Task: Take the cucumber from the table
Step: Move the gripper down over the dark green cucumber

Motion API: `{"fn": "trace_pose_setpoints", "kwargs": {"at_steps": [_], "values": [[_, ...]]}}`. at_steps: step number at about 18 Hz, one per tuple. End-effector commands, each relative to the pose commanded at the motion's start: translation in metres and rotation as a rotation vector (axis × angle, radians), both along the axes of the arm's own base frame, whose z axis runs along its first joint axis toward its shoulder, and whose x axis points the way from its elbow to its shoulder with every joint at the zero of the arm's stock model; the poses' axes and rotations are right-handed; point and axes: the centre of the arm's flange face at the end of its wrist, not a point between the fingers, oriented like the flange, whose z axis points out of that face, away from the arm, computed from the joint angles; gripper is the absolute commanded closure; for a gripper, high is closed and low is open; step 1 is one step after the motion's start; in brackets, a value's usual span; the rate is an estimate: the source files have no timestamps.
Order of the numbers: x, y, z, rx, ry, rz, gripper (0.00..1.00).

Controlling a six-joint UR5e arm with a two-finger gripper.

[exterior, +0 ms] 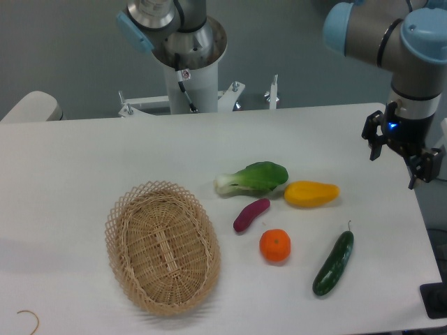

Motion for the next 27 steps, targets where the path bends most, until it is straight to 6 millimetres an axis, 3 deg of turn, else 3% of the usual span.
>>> {"fn": "trace_pose_setpoints", "kwargs": {"at_steps": [3, 6, 9, 16, 18, 27], "values": [[0.002, 0.004, -0.002, -0.001, 0.002, -0.004, 0.0], [0.011, 0.024, -0.009, 0.01, 0.011, -0.016, 0.0], [0.015, 0.034, -0.029, 0.055, 0.002, 0.112, 0.0], [0.026, 0.108, -0.069, 0.119, -0.061, 0.386, 0.0], [0.028, 0.118, -0.078, 0.141, -0.093, 0.482, 0.0], [-0.013, 0.14, -0.154, 0.132, -0.096, 0.496, 0.0]]}}
